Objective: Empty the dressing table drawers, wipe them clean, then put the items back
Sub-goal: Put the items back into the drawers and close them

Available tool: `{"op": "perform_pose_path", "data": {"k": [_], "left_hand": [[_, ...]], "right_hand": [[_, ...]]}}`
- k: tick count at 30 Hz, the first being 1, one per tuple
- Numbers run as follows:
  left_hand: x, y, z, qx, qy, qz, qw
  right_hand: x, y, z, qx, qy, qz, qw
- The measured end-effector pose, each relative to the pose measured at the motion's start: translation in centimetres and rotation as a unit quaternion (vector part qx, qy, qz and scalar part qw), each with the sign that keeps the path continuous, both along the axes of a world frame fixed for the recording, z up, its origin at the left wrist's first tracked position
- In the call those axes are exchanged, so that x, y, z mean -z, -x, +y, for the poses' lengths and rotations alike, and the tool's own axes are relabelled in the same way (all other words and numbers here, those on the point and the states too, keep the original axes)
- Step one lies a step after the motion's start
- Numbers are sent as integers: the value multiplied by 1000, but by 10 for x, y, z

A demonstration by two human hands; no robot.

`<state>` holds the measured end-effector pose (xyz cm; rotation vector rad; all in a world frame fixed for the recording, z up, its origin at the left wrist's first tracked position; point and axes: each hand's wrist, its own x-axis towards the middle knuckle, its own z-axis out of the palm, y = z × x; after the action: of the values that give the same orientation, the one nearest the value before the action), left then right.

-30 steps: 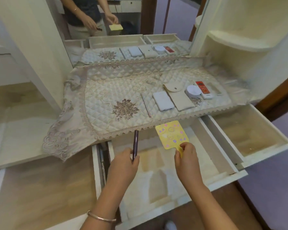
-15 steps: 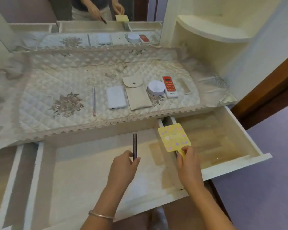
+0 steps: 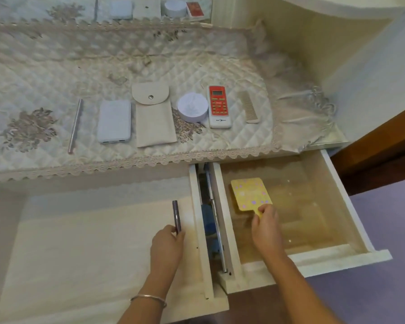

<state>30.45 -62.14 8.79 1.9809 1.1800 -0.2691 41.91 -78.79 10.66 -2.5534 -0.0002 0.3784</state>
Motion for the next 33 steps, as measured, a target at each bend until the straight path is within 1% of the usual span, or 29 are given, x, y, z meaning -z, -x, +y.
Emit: {"op": "perform_pose_path", "data": {"k": [5, 8, 16, 18, 21, 24, 28, 33], "left_hand": [[21, 3, -2, 6, -10, 7, 1000], [26, 5, -3, -4, -6, 10, 1000], [30, 7, -2, -12, 1, 11, 1000], [28, 7, -1, -11, 0, 16, 1000], [18, 10, 4, -24, 3, 26, 999], [-3, 16, 18, -40, -16, -10, 999], [-47, 22, 47, -23, -100, -78, 992], [-104, 20, 97, 17, -216, -106, 970]], "right_hand": [[23, -2, 6, -7, 18, 41, 999], [31, 0, 6, -29, 29, 46, 998], [38, 1, 3, -88, 79, 86, 989], [36, 0, 2, -100, 84, 85, 988], [21, -2, -1, -96, 80, 67, 990], [-8, -6, 2, -104, 87, 9, 991], [-55, -7, 25, -150, 82, -62, 983], [-96, -4, 80, -230, 58, -129, 963]]}}
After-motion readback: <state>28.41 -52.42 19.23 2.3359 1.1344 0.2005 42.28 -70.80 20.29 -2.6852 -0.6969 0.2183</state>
